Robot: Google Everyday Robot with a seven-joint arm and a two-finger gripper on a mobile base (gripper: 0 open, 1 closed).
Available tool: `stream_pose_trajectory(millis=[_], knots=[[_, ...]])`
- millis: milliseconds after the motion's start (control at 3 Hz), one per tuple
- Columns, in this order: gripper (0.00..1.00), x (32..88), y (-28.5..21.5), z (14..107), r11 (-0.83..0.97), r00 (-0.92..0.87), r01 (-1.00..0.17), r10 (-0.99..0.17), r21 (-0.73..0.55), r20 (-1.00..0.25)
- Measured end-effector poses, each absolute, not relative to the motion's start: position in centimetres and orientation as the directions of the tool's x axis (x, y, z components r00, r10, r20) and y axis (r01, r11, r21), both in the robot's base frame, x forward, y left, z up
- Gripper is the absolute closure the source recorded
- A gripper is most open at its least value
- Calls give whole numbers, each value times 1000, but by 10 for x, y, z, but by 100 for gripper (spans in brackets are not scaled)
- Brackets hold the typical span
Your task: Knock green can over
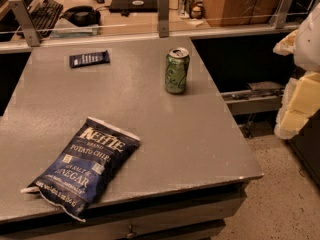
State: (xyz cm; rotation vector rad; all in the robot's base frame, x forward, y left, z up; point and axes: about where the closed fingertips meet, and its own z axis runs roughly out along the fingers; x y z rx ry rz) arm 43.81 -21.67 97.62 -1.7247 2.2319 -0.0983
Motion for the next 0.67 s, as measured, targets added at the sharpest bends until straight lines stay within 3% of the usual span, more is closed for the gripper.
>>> stream_pose_trajectory(millis=[667], knots=[[0, 452, -209, 970, 260, -185, -934, -939, -244, -291]])
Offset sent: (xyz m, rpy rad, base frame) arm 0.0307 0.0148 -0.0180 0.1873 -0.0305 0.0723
